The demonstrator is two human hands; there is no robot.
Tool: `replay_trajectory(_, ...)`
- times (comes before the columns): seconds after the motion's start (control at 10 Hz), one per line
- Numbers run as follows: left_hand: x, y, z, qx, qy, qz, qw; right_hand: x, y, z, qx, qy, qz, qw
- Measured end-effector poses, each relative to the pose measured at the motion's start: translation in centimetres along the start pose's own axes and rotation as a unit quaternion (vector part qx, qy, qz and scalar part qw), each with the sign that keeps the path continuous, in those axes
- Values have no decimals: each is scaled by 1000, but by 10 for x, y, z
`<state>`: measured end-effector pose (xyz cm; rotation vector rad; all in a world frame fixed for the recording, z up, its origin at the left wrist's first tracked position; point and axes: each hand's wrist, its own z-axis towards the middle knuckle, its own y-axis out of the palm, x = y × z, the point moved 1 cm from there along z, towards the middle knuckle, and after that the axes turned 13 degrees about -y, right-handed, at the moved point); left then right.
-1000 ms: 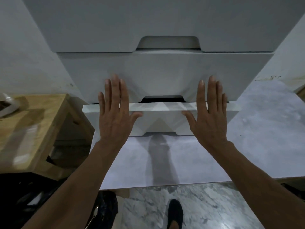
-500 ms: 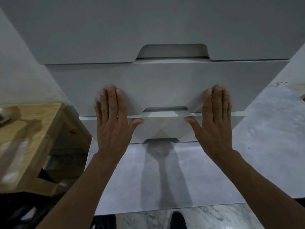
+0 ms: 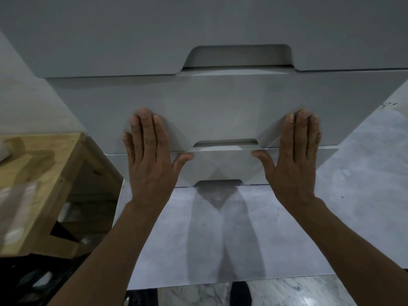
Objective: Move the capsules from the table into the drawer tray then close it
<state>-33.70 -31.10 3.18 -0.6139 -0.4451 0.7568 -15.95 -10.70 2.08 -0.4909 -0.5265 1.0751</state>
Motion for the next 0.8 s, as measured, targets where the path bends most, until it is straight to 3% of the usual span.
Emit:
replay_trajectory(0.4,3,-5,0,10,-5,4,1000,-1,-4,1,-9,3,4,1000)
replay_trajectory(0.6,5,-16,-2,-40,-17,7,999,-3,-15,2,-37,15,22,999)
replay_trajectory(0.7,4,-33,3,-75,-3,-17,997,-1,-35,5,-80,0,61,995)
replay_trajectory(0.8,2,-59,5,-38,13,-101,994,1,-68,15,-37,7,78,996)
